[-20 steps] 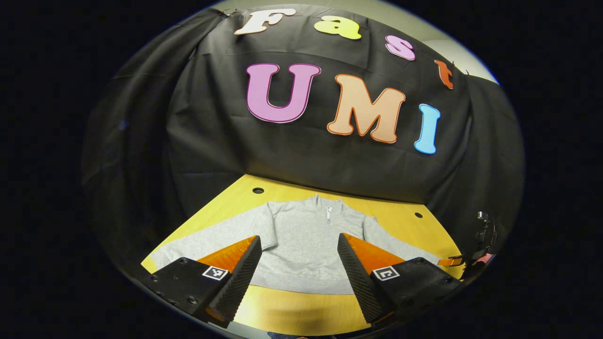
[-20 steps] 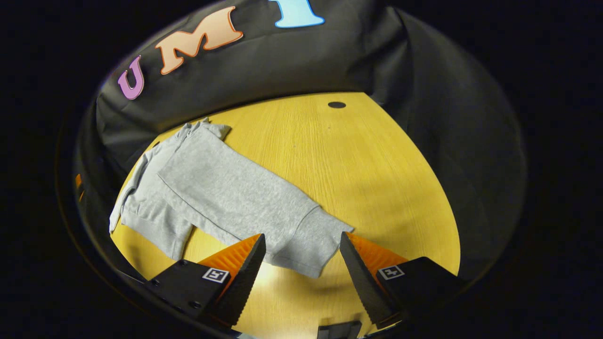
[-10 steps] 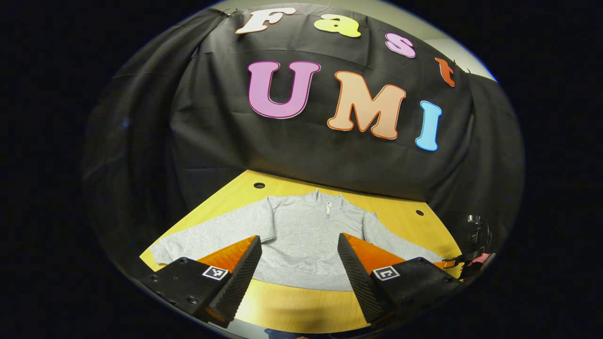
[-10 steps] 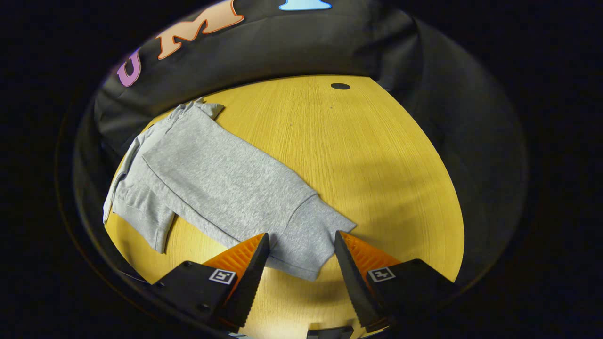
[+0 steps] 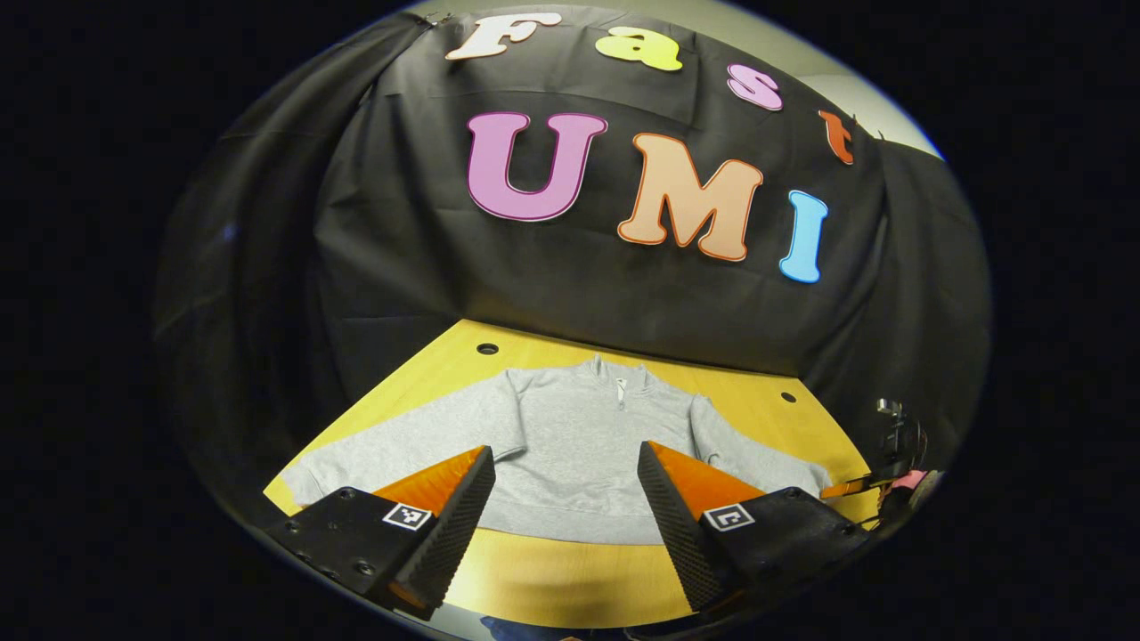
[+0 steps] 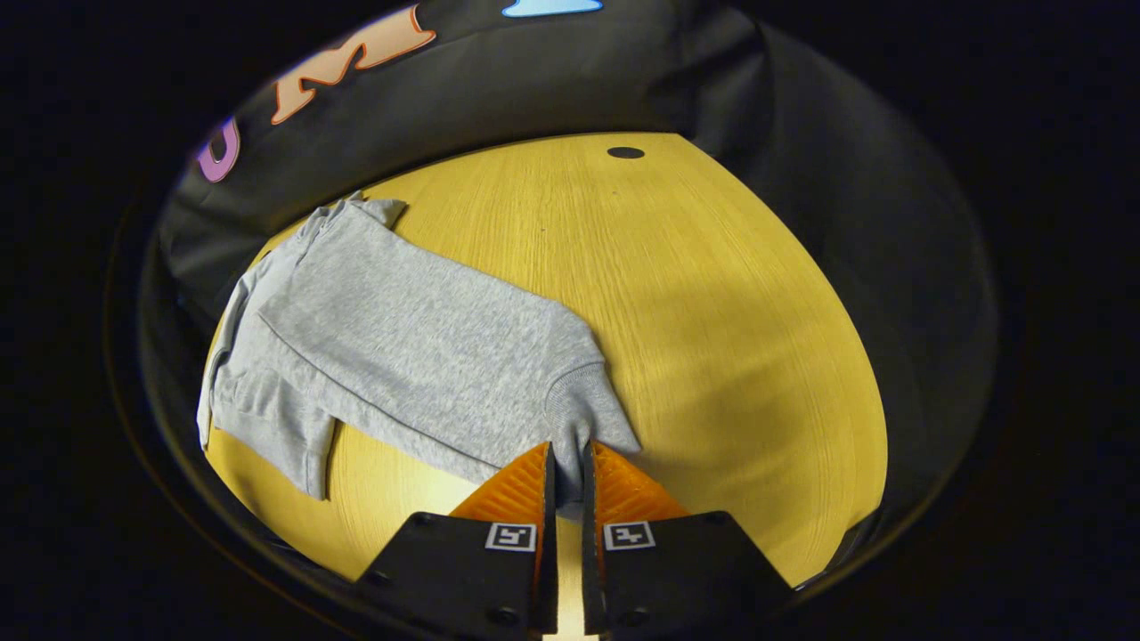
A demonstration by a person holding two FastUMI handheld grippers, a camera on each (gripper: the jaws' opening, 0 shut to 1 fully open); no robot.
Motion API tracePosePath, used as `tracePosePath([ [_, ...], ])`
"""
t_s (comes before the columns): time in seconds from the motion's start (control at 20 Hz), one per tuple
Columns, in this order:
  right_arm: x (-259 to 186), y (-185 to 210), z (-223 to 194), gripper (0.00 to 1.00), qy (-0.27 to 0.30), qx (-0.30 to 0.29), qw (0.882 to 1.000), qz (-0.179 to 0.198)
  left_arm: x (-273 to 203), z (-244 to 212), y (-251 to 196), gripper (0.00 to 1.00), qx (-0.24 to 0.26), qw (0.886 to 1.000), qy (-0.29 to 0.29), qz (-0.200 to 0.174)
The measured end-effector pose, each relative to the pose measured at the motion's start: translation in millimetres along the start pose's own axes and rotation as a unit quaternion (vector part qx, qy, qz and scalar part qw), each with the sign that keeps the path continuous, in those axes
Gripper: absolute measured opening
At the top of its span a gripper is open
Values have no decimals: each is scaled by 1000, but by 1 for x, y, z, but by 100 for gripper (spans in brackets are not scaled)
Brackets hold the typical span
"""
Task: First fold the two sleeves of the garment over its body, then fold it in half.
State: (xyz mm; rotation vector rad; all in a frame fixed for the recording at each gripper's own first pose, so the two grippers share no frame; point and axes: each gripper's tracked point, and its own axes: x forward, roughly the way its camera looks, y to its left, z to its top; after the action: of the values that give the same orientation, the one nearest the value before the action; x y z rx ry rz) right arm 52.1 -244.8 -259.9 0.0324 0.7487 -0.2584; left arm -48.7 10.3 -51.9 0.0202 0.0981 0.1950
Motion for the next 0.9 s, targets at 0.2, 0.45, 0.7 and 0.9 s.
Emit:
tracePosePath([
  [0.2, -19, 13, 6, 13, -23, 27, 999, -18, 3, 6, 25, 94, 3, 1000, 11, -28],
  [0.45, -51, 56, 23, 13, -59, 69, 996, -10, 17, 10, 57, 95, 6, 998, 26, -57],
  [0.7, -84, 137, 56, 13, -105, 97, 988, 55, 28, 7, 85, 95, 8, 996, 38, -78],
  [0.9, -103, 195, 81, 13, -130, 90, 984, 87, 32, 8, 107, 95, 14, 995, 41, -89],
])
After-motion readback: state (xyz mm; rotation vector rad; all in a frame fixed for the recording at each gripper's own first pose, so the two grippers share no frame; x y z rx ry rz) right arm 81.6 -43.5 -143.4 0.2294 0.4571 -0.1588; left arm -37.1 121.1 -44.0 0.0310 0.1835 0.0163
